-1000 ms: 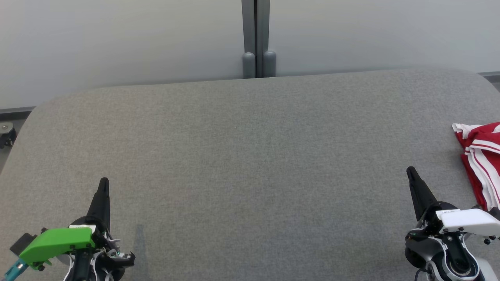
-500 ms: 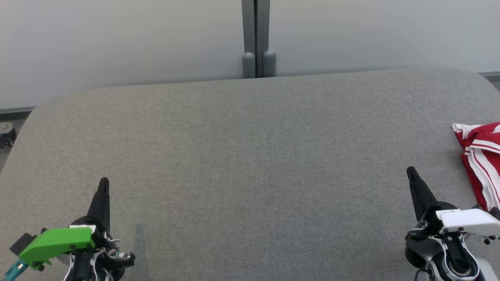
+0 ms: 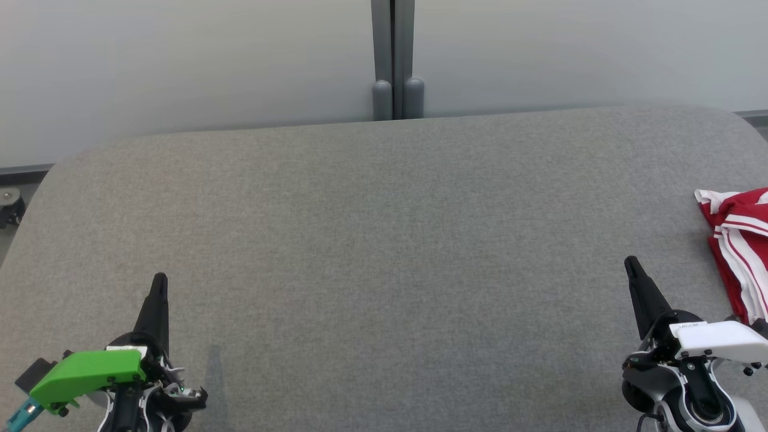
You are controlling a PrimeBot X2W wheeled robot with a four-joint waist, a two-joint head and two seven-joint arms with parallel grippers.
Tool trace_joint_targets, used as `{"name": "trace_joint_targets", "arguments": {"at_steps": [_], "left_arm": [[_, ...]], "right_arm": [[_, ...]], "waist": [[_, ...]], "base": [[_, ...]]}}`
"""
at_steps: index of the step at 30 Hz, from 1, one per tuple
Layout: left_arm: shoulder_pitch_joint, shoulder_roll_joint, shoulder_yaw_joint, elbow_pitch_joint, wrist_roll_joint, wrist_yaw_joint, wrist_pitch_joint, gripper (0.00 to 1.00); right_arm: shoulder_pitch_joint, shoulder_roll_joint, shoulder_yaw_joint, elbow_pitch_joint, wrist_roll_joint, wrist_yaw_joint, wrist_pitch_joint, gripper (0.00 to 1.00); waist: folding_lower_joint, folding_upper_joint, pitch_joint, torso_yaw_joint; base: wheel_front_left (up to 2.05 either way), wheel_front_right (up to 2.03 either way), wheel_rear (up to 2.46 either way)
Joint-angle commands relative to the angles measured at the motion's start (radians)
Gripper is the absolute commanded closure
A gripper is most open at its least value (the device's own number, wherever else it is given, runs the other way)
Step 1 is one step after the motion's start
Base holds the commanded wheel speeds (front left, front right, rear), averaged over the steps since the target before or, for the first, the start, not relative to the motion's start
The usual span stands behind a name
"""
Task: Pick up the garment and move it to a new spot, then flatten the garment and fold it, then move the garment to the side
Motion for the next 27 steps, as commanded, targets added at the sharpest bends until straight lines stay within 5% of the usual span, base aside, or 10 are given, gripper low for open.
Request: {"name": "trace_joint_targets", "arguments": {"at_steps": [1,27], "left_arm": [[-0.01,0.007,0.002,-0.004,-0.004,-0.003,0.003,1.0],[-0.01,0.007,0.002,-0.004,-0.004,-0.003,0.003,1.0]], "right_arm": [[0.013,-0.005,-0.002,-0.004,0.002,0.0,0.004,1.0],[0.013,-0.005,-0.002,-0.004,0.002,0.0,0.004,1.0]], "waist": [[0.0,0.0,0.0,0.0],[0.0,0.0,0.0,0.0]], "base": [[0.0,0.0,0.0],[0.0,0.0,0.0]]}}
